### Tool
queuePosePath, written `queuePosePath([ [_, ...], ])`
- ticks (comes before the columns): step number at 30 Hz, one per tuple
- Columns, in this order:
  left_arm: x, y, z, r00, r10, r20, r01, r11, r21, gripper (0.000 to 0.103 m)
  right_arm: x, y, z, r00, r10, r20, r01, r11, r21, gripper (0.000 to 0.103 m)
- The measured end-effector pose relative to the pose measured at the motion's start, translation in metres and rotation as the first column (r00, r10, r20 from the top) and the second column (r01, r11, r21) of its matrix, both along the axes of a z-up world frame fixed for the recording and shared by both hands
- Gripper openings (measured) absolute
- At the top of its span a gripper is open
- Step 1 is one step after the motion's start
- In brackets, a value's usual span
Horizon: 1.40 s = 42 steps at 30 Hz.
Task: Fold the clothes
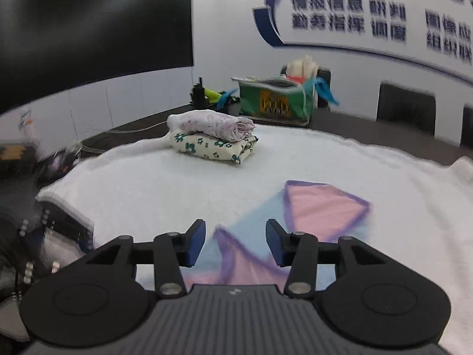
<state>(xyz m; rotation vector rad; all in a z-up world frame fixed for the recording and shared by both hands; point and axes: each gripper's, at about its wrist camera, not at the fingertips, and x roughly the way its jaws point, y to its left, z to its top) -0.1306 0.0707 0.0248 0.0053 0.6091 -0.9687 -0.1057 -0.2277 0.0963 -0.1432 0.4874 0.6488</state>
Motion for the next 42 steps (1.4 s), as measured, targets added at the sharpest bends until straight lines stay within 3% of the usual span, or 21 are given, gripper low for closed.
queuePosePath([
  [3, -0.008, -0.018, -0.004, 0.991, -0.106, 0.087, 0.101, 0.993, 0.057, 0.051, -0.048, -0.023, -0.016, 0.997, 0.075, 0.028, -0.074, 0.997, -0.035, 0.051],
  [6, -0.003, -0.040, -0.015, 0.993, -0.087, 0.080, 0.074, 0.985, 0.158, 0.050, -0.061, -0.032, -0.041, 0.998, 0.069, -0.006, -0.069, 0.996, -0.050, 0.050],
  [7, 0.001, -0.044, -0.018, 0.996, -0.062, 0.065, 0.050, 0.982, 0.181, 0.043, -0.065, -0.034, -0.049, 0.998, 0.066, -0.018, -0.067, 0.996, -0.055, 0.048],
  [8, 0.006, -0.048, -0.022, 0.998, -0.037, 0.050, 0.026, 0.979, 0.204, 0.022, -0.070, -0.037, -0.057, 0.998, 0.064, -0.029, -0.066, 0.996, -0.060, 0.043],
  [10, 0.012, -0.044, -0.021, 0.999, -0.023, 0.040, 0.014, 0.980, 0.201, 0.001, -0.078, -0.043, -0.073, 0.997, 0.057, -0.049, -0.061, 0.996, -0.067, 0.006],
  [13, 0.008, -0.033, -0.017, 0.998, -0.009, 0.054, -0.001, 0.983, 0.185, 0.004, -0.079, -0.058, -0.070, 0.999, 0.022, -0.049, -0.023, 0.999, -0.023, 0.005],
  [15, 0.006, -0.025, -0.015, 0.998, 0.000, 0.065, -0.011, 0.985, 0.175, 0.014, -0.078, -0.057, -0.065, 0.999, 0.017, -0.027, -0.018, 0.999, -0.039, 0.007],
  [17, 0.006, -0.026, -0.015, 0.997, 0.000, 0.082, -0.015, 0.983, 0.183, 0.039, -0.080, -0.056, -0.066, 0.999, 0.040, -0.027, -0.041, 0.998, -0.052, 0.010],
  [19, 0.005, -0.033, -0.015, 0.993, -0.010, 0.115, -0.012, 0.983, 0.185, 0.040, -0.079, -0.053, -0.072, 0.999, 0.053, -0.005, -0.053, 0.995, -0.079, 0.015],
  [21, 0.006, -0.040, -0.017, 0.993, -0.028, 0.119, 0.002, 0.978, 0.210, 0.039, -0.075, -0.055, -0.075, 0.999, 0.044, -0.010, -0.045, 0.997, -0.063, 0.015],
  [22, 0.006, -0.044, -0.018, 0.992, -0.037, 0.120, 0.010, 0.975, 0.223, 0.028, -0.073, -0.056, -0.077, 0.999, 0.041, -0.012, -0.042, 0.998, -0.056, 0.014],
  [23, 0.007, -0.047, -0.019, 0.992, -0.047, 0.120, 0.017, 0.972, 0.236, 0.000, -0.074, -0.057, -0.076, 0.999, 0.044, -0.011, -0.045, 0.998, -0.053, 0.012],
  [24, 0.007, -0.051, -0.021, 0.991, -0.056, 0.121, 0.024, 0.968, 0.249, 0.002, -0.076, -0.058, -0.074, 0.999, 0.048, -0.010, -0.048, 0.998, -0.050, 0.005],
  [30, 0.002, -0.028, 0.000, 0.994, -0.108, -0.013, 0.109, 0.989, 0.101, 0.000, -0.098, -0.068, -0.058, 0.996, 0.092, 0.017, -0.092, 0.995, -0.026, 0.004],
  [33, 0.024, -0.023, 0.019, 0.996, -0.053, -0.068, 0.055, 0.998, 0.032, 0.000, -0.092, -0.081, -0.044, 0.995, 0.082, 0.065, -0.087, 0.993, 0.078, 0.004],
  [37, 0.084, -0.027, 0.044, 0.991, 0.102, -0.085, -0.100, 0.995, 0.026, 0.000, -0.046, -0.088, -0.023, 0.995, 0.002, 0.096, -0.018, 0.986, 0.168, 0.004],
  [40, 0.141, -0.036, 0.040, 0.965, 0.211, -0.156, -0.203, 0.977, 0.067, 0.000, 0.015, -0.078, -0.026, 0.995, -0.103, -0.010, 0.103, 0.982, 0.156, 0.004],
  [42, 0.172, -0.040, 0.028, 0.934, 0.303, -0.189, -0.295, 0.953, 0.073, 0.011, 0.056, -0.071, -0.028, 0.982, -0.172, -0.079, 0.182, 0.973, 0.140, 0.005],
])
